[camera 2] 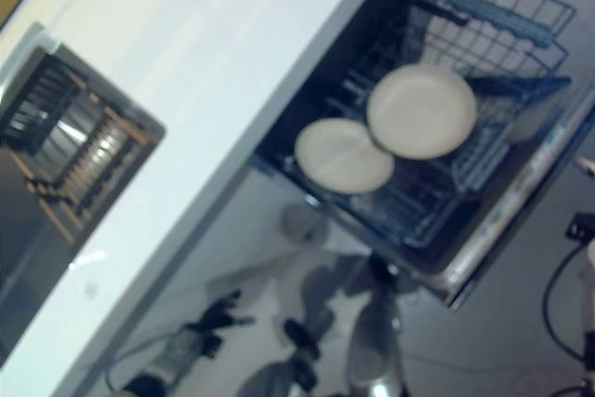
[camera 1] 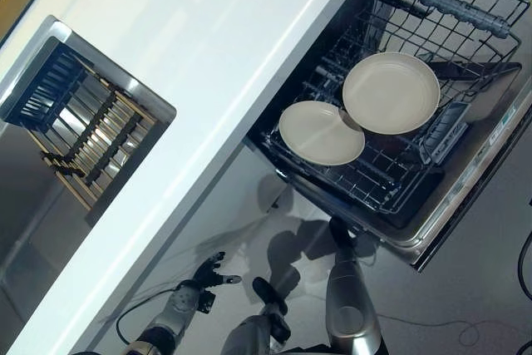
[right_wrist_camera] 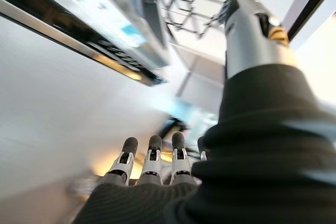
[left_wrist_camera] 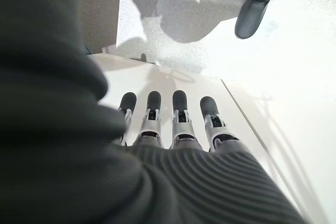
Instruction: Take plates into dishwasher
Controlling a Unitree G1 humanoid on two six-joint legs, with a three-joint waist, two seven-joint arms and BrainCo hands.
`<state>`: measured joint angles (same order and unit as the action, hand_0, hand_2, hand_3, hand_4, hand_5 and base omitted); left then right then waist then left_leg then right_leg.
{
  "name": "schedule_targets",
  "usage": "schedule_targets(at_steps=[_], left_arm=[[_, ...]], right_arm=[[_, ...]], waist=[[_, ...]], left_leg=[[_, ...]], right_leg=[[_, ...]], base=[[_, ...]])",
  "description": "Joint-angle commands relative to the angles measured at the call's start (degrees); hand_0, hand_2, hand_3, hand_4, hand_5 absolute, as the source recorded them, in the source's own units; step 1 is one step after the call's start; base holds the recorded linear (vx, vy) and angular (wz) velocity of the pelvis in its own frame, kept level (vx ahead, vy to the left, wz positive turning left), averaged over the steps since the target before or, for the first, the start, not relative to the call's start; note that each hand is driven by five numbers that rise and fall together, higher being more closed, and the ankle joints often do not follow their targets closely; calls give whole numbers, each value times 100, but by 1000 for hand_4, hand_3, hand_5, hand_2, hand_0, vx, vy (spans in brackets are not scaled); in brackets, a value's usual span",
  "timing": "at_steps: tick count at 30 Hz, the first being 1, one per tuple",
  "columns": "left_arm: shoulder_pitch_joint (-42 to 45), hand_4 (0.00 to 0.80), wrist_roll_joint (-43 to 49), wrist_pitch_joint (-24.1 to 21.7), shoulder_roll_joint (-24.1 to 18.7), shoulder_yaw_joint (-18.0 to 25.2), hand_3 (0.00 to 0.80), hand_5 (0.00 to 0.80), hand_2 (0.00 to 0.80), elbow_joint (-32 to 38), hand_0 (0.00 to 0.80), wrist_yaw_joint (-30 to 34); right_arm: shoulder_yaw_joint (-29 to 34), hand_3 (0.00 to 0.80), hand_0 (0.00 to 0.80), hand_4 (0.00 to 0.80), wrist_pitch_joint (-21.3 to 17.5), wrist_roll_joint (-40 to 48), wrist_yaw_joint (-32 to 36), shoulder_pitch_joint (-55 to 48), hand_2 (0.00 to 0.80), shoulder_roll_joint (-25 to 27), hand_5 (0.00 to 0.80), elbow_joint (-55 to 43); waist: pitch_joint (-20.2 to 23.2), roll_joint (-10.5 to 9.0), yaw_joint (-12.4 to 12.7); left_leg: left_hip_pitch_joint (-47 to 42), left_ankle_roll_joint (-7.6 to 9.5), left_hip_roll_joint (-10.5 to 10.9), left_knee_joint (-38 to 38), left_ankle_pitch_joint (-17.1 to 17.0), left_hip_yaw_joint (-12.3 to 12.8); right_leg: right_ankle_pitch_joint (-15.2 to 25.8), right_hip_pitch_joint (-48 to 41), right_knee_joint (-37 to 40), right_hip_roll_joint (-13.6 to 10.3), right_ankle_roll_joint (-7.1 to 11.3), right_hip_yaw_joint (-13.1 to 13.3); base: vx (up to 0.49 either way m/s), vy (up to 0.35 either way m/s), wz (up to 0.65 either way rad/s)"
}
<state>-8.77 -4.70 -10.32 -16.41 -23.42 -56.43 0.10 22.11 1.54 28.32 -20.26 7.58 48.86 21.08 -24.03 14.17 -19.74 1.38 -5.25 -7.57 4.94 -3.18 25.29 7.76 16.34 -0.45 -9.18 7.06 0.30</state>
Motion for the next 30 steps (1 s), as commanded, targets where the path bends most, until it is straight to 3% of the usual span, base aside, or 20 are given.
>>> schedule_targets(at_steps=[1, 10, 18, 24, 30], left_arm=[[142, 0, -52, 52, -145, 267, 0, 0, 0, -402, 0, 46], [-54, 0, -180, 31, -172, 83, 0, 0, 0, -395, 0, 101], [-85, 0, -202, -17, -80, -68, 0, 0, 0, -399, 0, 156], [-92, 0, -150, -55, -14, -107, 0, 0, 0, -422, 0, 242], [-113, 0, -94, -8, 18, -93, 0, 0, 0, -351, 0, 257]], right_arm=[[266, 0, 0, 0, -157, 909, 401, -97, 0, -282, 0, 311], [-14, 0, 0, 0, -750, 2186, 1132, 436, 0, -532, 0, 1884], [-26, 0, 0, 0, -1252, 2862, 2210, 791, 0, -665, 0, 2980], [-160, 0, 0, 0, -1297, 3069, 3143, 911, 0, -842, 0, 3266], [-424, 0, 0, 0, -1093, 2845, 3542, 959, 0, -1014, 0, 3195]], waist=[[502, -385, -48], [394, -93, 86], [368, 187, 208], [352, 300, 236], [317, 294, 250]], left_leg=[[-399, -313, -139, -166, 133, 80], [-251, -335, -99, -207, 58, -4], [-181, -323, -4, -187, 32, -101], [-157, -333, 36, -178, -17, -108], [-148, -333, 37, -143, -28, -52]], right_leg=[[-581, -78, -448, 190, -253, -267], [-626, 40, -546, 63, -277, -388], [-634, 55, -536, -53, -254, -438], [-609, 34, -435, -47, -254, -434], [-580, 50, -388, -29, -246, -438]], base=[[-2, -6, -3], [-14, 3, -6], [-4, 5, 1], [-5, 9, 2], [-12, -2, 0]])
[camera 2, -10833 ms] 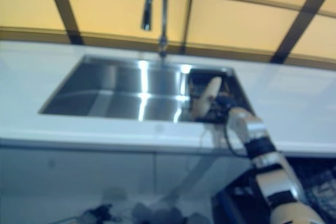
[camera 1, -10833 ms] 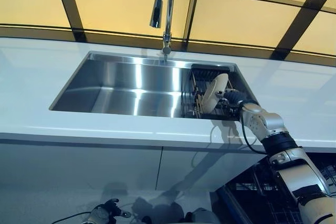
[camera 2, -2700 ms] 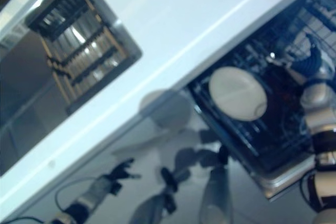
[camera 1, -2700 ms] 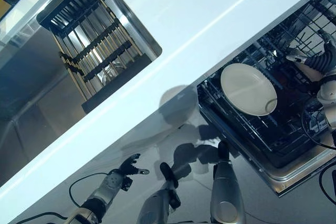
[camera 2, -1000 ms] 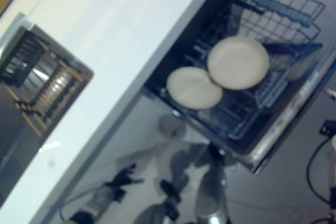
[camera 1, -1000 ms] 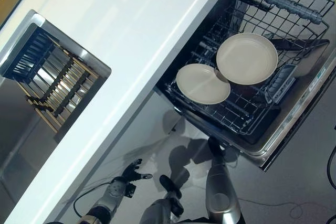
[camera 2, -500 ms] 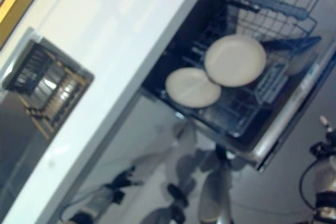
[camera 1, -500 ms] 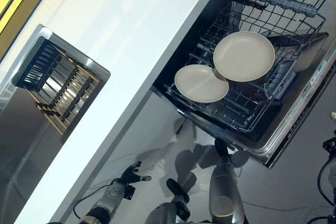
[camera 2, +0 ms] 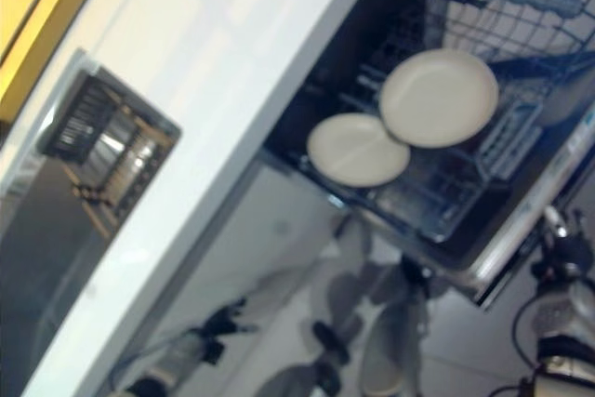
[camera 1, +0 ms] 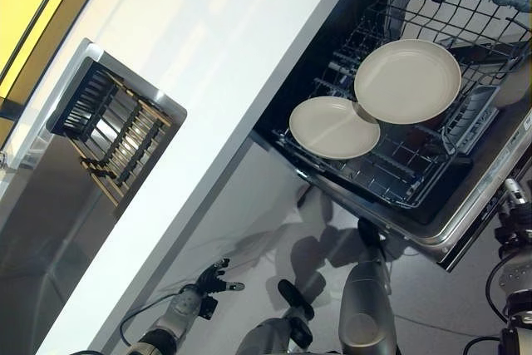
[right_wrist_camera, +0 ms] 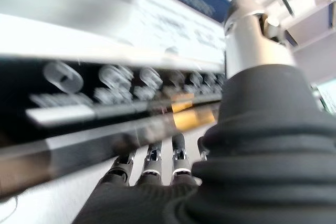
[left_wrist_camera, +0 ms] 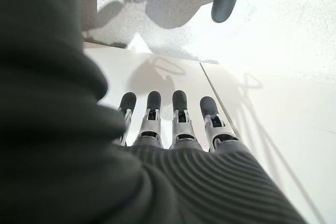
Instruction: Take plates into dishwasher
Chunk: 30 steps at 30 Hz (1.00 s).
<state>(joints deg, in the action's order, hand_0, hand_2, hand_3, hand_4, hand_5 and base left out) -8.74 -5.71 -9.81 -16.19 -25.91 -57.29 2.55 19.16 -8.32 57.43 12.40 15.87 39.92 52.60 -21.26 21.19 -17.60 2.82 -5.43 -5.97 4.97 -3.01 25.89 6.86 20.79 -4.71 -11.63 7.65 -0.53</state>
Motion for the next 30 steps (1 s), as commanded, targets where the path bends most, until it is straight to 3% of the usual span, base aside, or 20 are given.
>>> schedule_targets(at_steps=[1, 8, 30], left_arm=[[-125, 0, 14, -40, -7, 161, 0, 0, 0, -240, 0, 15], [-113, 0, 60, 74, -57, 209, 0, 0, 0, -119, 0, 15], [-184, 0, 300, 153, -159, 369, 0, 0, 0, -251, 0, -39]], right_arm=[[-200, 0, 0, 0, -81, -98, 336, 147, 0, -149, 0, 15], [-538, 0, 0, 0, 63, -296, 622, 218, 0, -226, 0, -464], [-1356, 0, 0, 0, 284, -1159, 869, 178, 0, -646, 0, -3580]], waist=[[34, -415, 48], [39, -468, 98], [197, -871, 178]], left_leg=[[-284, -312, -128, -141, -44, -105], [-284, -304, -137, -88, -40, -75], [-265, -278, -235, -10, -29, -115]], right_leg=[[-490, -393, 41, 217, -305, -357], [-468, -416, 78, 222, -296, -418], [-451, -545, 148, 333, -270, -562]], base=[[-39, -6, -3], [-39, -11, -3], [-14, -16, -3]])
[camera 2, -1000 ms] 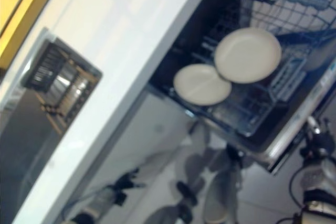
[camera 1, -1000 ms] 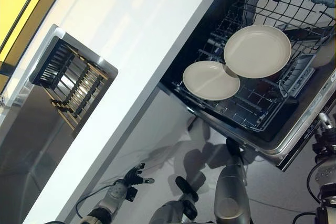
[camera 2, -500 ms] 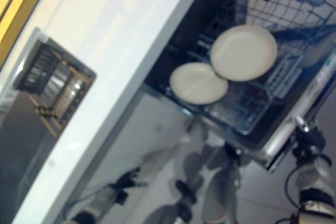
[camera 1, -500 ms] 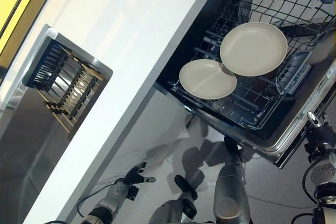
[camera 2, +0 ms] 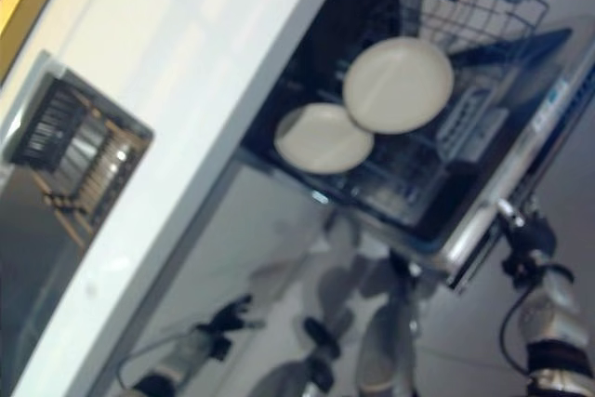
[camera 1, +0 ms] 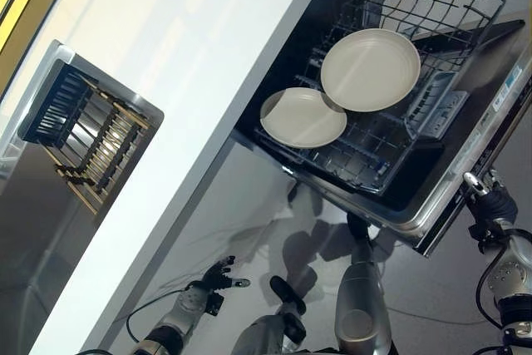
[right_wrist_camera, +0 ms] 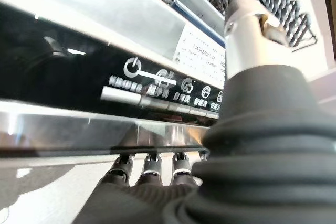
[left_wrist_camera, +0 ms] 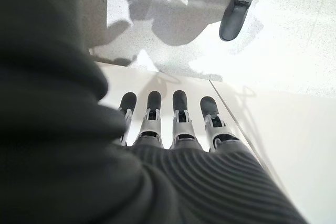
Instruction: Take plates into dishwasher
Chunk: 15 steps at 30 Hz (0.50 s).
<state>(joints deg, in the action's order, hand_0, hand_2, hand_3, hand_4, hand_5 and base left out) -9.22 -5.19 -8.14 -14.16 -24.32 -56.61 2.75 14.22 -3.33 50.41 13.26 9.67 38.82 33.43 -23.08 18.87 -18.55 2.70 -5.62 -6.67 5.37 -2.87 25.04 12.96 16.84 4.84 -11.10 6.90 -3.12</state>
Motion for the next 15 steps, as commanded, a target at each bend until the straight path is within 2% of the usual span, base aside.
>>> schedule_targets(at_steps=[1, 9, 15], left_arm=[[-134, 0, 268, -7, -365, 224, 0, 0, 0, -318, 0, -56], [-123, 0, 315, 13, -383, 275, 0, 0, 0, -302, 0, -72], [-79, 0, 360, -9, -423, 355, 0, 0, 0, -348, 0, -51]], right_arm=[[-894, 0, 0, 0, -183, -492, 775, 786, 0, -559, 0, -1803], [-1129, 0, 0, 0, -2, -742, 869, 803, 0, -704, 0, -2527], [-1302, 0, 0, 0, 123, -936, 900, 843, 0, -712, 0, -2679]], waist=[[391, -657, 281], [479, -817, 403], [570, -944, 548]], left_leg=[[-250, -257, -169, -47, -47, -33], [-206, -243, -210, -37, -83, -47], [-187, -216, -238, -38, -113, -58]], right_leg=[[-1062, -157, -804, 286, -195, -314], [-1063, -265, -745, 312, -188, -480], [-1088, -387, -728, 302, -195, -650]], base=[[0, 0, 0], [1, -2, 1], [20, -2, 13]])
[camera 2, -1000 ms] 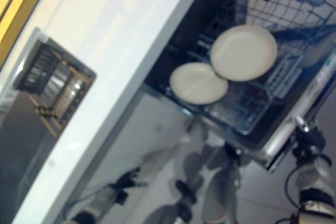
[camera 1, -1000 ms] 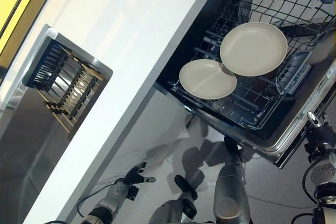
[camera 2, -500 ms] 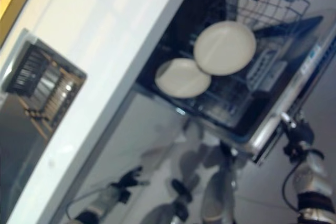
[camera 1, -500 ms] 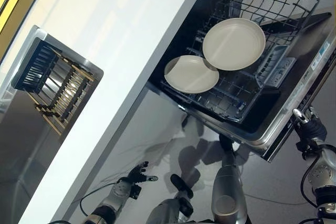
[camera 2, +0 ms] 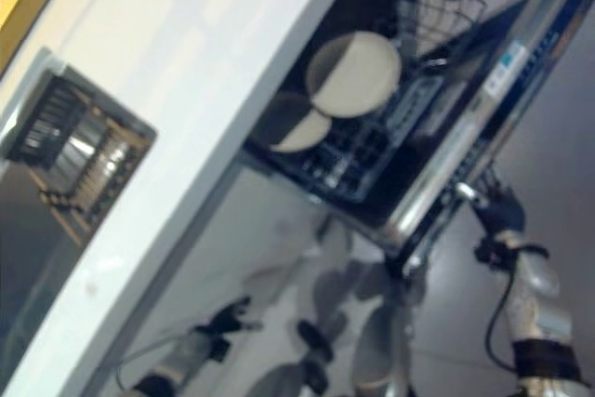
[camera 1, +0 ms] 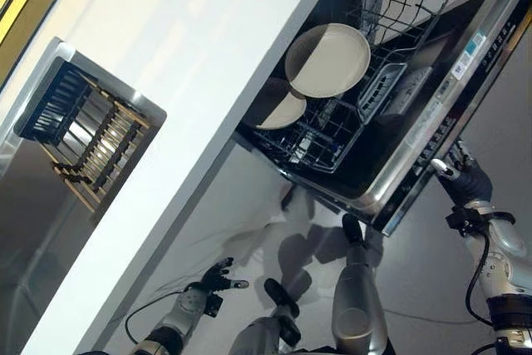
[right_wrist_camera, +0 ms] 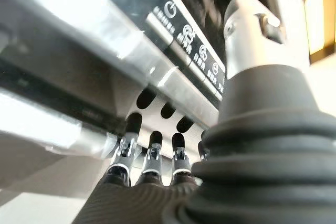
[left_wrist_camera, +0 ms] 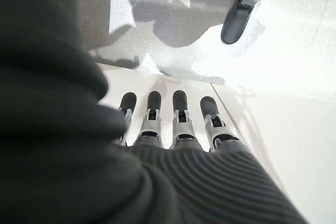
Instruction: Take plates into dishwasher
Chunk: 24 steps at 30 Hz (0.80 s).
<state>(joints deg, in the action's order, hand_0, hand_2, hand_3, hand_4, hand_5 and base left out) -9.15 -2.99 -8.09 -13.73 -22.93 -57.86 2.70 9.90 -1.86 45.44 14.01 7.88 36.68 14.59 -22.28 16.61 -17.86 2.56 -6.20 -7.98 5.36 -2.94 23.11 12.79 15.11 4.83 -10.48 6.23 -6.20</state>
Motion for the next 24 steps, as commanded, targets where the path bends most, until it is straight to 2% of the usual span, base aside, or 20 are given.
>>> schedule_targets(at_steps=[1, 15, 19, 22, 24], left_arm=[[-82, 0, 154, -5, -466, 222, 0, 0, 0, -227, 0, -45], [-47, 0, 289, 15, -456, 376, 0, 0, 0, -521, 0, -133], [-48, 0, 348, -53, -416, 443, 0, 0, 0, -740, 0, -191], [-37, 0, 409, -133, -415, 497, 0, 0, 0, -907, 0, -215], [-1, 0, 455, -169, -421, 532, 0, 0, 0, -965, 0, -236]], right_arm=[[-894, 0, 0, 0, 4, -462, 820, 1037, 0, -498, 0, -815], [-1470, 0, 0, 0, 305, -902, 1380, 1146, 0, -571, 0, -998], [-1707, 0, 0, 0, 242, -973, 1542, 1186, 0, -657, 0, -976], [-1834, 0, 0, 0, 265, -938, 1840, 1213, 0, -706, 0, -1078], [-1895, 0, 0, 0, 432, -787, 2099, 1180, 0, -701, 0, -1247]], waist=[[504, -742, 507], [670, -1119, 913], [727, -1263, 1050], [758, -1360, 1127], [783, -1418, 1163]], left_leg=[[-174, -155, -110, -36, -108, 131], [-199, -98, -151, -65, -169, 46], [-233, -73, -161, -72, -190, -4], [-260, -60, -170, -79, -204, -47], [-280, -50, -169, -72, -209, -71]], right_leg=[[-1074, -233, -731, 236, -130, -372], [-1148, -604, -773, 140, -136, -797], [-1152, -766, -754, 124, -140, -885], [-1171, -876, -759, 119, -146, -925], [-1186, -946, -754, 129, -149, -941]], base=[[30, 4, 15], [45, 4, 23], [65, 3, 26], [66, -4, 41], [60, -8, 19]])
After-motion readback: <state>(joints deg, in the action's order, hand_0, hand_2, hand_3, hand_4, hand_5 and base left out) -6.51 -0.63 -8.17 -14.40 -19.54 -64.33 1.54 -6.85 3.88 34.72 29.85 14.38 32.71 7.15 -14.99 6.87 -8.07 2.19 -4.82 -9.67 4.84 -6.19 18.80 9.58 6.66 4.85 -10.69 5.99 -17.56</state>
